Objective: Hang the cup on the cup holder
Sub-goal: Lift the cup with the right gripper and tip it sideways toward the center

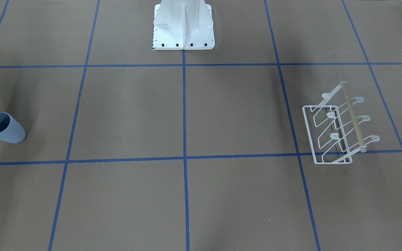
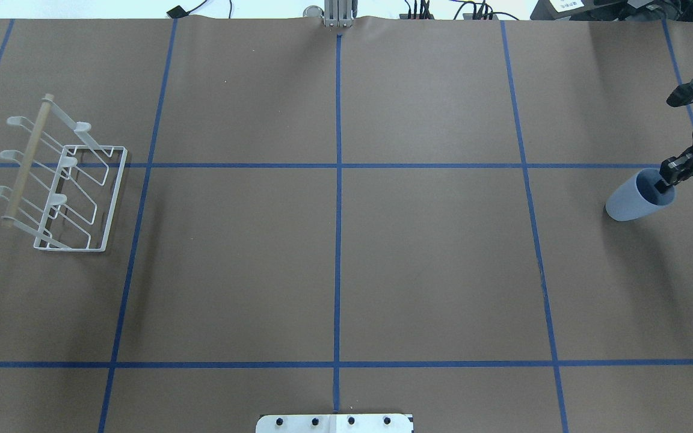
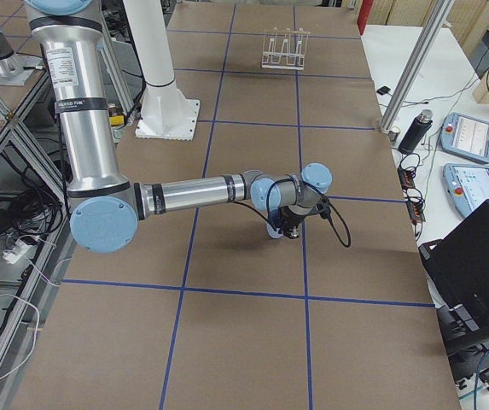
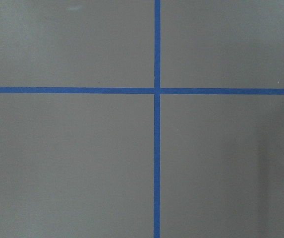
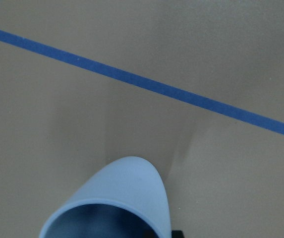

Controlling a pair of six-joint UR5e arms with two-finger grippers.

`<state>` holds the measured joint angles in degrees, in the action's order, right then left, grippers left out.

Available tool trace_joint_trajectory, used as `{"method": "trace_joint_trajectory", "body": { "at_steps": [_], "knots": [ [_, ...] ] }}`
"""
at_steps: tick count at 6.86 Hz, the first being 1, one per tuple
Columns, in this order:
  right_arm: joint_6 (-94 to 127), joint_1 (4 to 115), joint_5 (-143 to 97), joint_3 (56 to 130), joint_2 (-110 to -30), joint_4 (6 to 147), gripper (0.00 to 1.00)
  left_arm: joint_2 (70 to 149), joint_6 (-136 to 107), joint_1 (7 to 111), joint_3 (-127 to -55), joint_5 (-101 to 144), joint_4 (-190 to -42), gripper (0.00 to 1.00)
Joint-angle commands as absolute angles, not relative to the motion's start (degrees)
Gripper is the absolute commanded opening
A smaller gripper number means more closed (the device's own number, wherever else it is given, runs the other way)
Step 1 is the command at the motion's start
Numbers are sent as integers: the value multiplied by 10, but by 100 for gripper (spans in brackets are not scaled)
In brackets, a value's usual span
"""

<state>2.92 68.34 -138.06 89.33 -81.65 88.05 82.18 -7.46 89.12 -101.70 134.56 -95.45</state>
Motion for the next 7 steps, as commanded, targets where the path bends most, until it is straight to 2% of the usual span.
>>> {"method": "trace_joint_trajectory", "body": {
  "at_steps": [1, 2, 4, 7],
  "knots": [
    [38, 687, -1410, 911, -813, 818, 0, 822, -75, 891, -1020, 1346, -954, 98],
    [73, 688, -1446, 913, -811, 766, 0, 824, -86, 891, -1033, 1346, -955, 98],
    [333, 677, -1448, 918, -781, 588, 0, 830, -158, 889, -1046, 1346, -1016, 98],
    [614, 656, -1389, 929, -771, 341, 0, 831, -335, 854, -1032, 1342, -1280, 98]
  ]
}}
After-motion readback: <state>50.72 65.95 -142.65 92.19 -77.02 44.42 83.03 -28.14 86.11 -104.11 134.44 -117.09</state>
